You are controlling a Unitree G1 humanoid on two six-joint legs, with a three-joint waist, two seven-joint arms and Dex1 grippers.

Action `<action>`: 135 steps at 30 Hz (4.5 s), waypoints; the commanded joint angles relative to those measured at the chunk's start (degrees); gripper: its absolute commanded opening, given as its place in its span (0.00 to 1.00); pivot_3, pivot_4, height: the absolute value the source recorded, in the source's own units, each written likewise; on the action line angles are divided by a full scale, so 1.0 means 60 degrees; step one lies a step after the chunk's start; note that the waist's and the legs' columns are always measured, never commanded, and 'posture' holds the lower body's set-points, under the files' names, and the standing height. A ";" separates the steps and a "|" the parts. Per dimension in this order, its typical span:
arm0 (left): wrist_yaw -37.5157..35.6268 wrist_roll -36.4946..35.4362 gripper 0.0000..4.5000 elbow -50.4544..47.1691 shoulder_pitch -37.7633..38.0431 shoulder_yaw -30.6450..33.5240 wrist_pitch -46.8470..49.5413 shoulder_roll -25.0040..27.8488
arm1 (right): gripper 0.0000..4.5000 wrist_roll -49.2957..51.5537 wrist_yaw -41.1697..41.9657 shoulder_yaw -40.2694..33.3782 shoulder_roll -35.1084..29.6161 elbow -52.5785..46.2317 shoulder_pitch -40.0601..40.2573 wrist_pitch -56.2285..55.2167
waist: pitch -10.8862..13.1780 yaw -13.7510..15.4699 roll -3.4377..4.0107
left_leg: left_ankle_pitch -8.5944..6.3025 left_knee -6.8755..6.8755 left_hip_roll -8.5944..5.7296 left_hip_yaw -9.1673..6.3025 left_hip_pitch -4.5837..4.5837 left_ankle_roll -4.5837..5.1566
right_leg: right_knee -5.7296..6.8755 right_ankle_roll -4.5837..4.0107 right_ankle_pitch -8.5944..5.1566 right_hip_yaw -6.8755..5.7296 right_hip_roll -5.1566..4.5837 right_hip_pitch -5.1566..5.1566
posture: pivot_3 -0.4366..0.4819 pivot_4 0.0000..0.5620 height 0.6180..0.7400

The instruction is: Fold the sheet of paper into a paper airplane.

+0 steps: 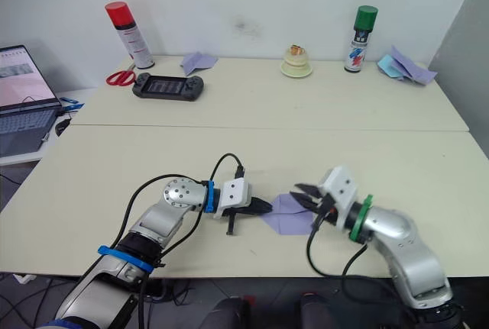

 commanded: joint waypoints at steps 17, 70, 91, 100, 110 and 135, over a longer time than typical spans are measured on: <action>0.0264 0.0791 0.00 0.0305 0.0513 -0.0535 0.0035 0.0071 | 0.01 -0.0962 -0.0931 -0.0204 -0.0281 0.1791 0.0694 0.0720 | -0.0072 0.0045 -0.0002 | 0.0000 0.0004 -0.0004 -0.0005 0.0000 0.0000 | -0.0015 0.0000 0.0000 -0.0001 -0.0004 0.0012 | 0.48 0.27 0.85; 0.0686 0.0305 0.00 0.0479 0.1163 0.0150 0.0543 -0.0111 | 0.01 -0.0862 -0.0602 0.0409 -0.0071 0.1936 0.0798 -0.0129 | -0.0128 0.0027 0.0016 | -0.0003 -0.0105 0.0004 -0.0027 0.0114 0.0005 | -0.0165 0.0014 0.0005 -0.0011 -0.0006 0.0144 | 0.48 0.27 0.85; 0.0739 0.0431 0.00 0.0596 0.1501 -0.0123 0.0536 -0.0043 | 0.01 0.0226 -0.0957 -0.1763 -0.0160 0.1640 0.1429 0.0357 | -0.0214 0.0020 -0.0018 | -0.0004 -0.0122 0.0006 -0.0027 0.0143 0.0004 | -0.0166 -0.0007 -0.0008 -0.0009 -0.0011 0.0161 | 0.48 0.27 0.85; 0.0716 0.0356 0.00 0.0421 0.1530 -0.0089 0.0568 -0.0092 | 0.09 0.2153 0.0336 -0.2808 -0.0658 0.1105 0.1039 0.0599 | -0.0175 0.0014 0.0020 | -0.0004 -0.0124 0.0004 -0.0023 0.0129 0.0004 | -0.0167 -0.0006 -0.0009 -0.0010 -0.0012 0.0152 | 0.48 0.27 0.85; 0.0683 0.0433 0.00 0.0164 0.1549 -0.0259 0.0314 -0.0173 | 0.45 0.2327 0.1492 -0.1424 -0.1067 0.3010 -0.0971 0.1872 | -0.0151 0.0013 0.0018 | -0.0004 -0.0129 0.0003 -0.0021 0.0121 0.0004 | -0.0170 -0.0009 -0.0011 -0.0013 -0.0013 0.0142 | 0.48 0.27 0.85; 0.0925 0.0287 0.00 -0.0521 0.1766 -0.0079 0.0108 -0.0006 | 0.00 0.1809 0.2899 -0.0046 -0.0140 0.5019 -0.2825 0.1346 | -0.0139 0.0005 0.0032 | -0.0005 -0.0139 -0.0001 -0.0018 0.0087 0.0004 | -0.0173 -0.0010 -0.0012 -0.0013 -0.0016 0.0106 | 0.48 0.27 0.85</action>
